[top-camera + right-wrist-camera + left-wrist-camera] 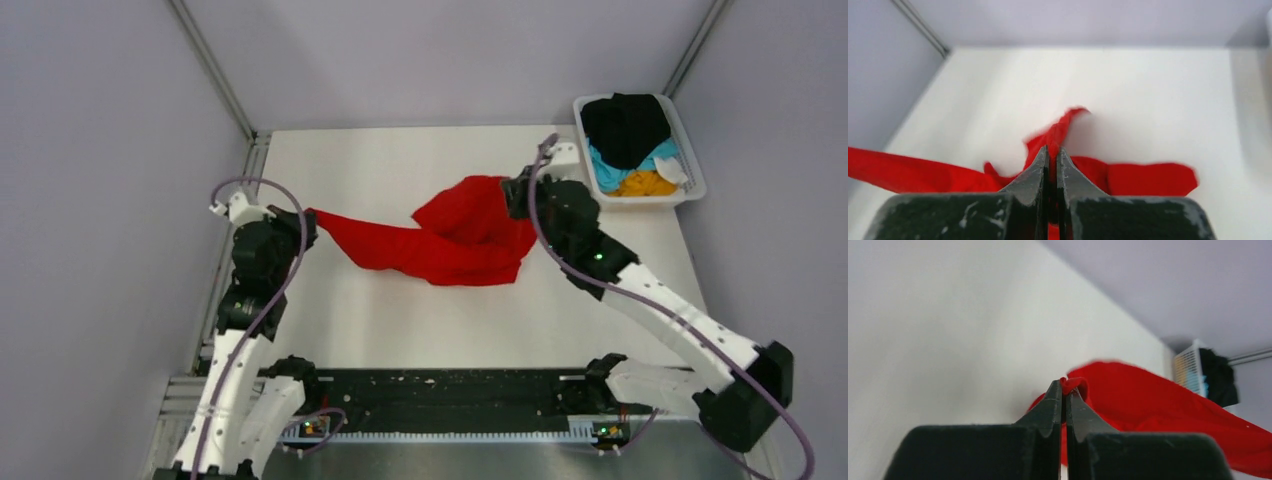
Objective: Fold and stack the t-shirts
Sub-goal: Flatten out the tshirt
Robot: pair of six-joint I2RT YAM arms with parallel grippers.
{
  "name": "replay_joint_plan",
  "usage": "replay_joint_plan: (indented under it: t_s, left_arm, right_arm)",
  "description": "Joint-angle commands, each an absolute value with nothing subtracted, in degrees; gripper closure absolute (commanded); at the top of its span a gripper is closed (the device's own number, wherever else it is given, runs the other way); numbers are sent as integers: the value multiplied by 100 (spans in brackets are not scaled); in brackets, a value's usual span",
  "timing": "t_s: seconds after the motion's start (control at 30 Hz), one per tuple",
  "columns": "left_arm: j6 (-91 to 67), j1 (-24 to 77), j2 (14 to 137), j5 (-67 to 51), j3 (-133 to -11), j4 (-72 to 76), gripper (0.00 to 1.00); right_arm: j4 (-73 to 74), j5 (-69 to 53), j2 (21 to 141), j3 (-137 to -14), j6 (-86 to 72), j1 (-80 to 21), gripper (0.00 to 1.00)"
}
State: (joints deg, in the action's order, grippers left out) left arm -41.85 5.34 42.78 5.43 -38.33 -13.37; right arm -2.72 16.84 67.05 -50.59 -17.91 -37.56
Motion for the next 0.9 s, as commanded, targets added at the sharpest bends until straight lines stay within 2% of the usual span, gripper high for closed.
replay_joint_plan:
  t_s: [0.0, 0.27, 0.53, 0.7, 0.87]
  left_arm:
    - [-3918, 510, 3361, 750, -4942, -1711, 100]
    - [-3591, 510, 2723, 521, -7550, -2417, 100]
    - [-3321, 504, 2632, 486, -8538, -2563, 100]
    - [-3358, 505, 2887, 874, -8208, -2406, 100]
    - [-3406, 507, 3701, 1892, -7098, -1702, 100]
  right_arm:
    - [376, 2208, 5346, -6215, -1329, -3709, 100]
    - [1613, 788, 4276, -8507, -1049, -3711, 100]
    - [2228, 28, 3954, -9629, -1061, -3708, 100]
    - [2198, 1153, 4028, -9319, -795, -3713, 100]
    - [1165, 3646, 4476, -8041, -182, -3711, 100]
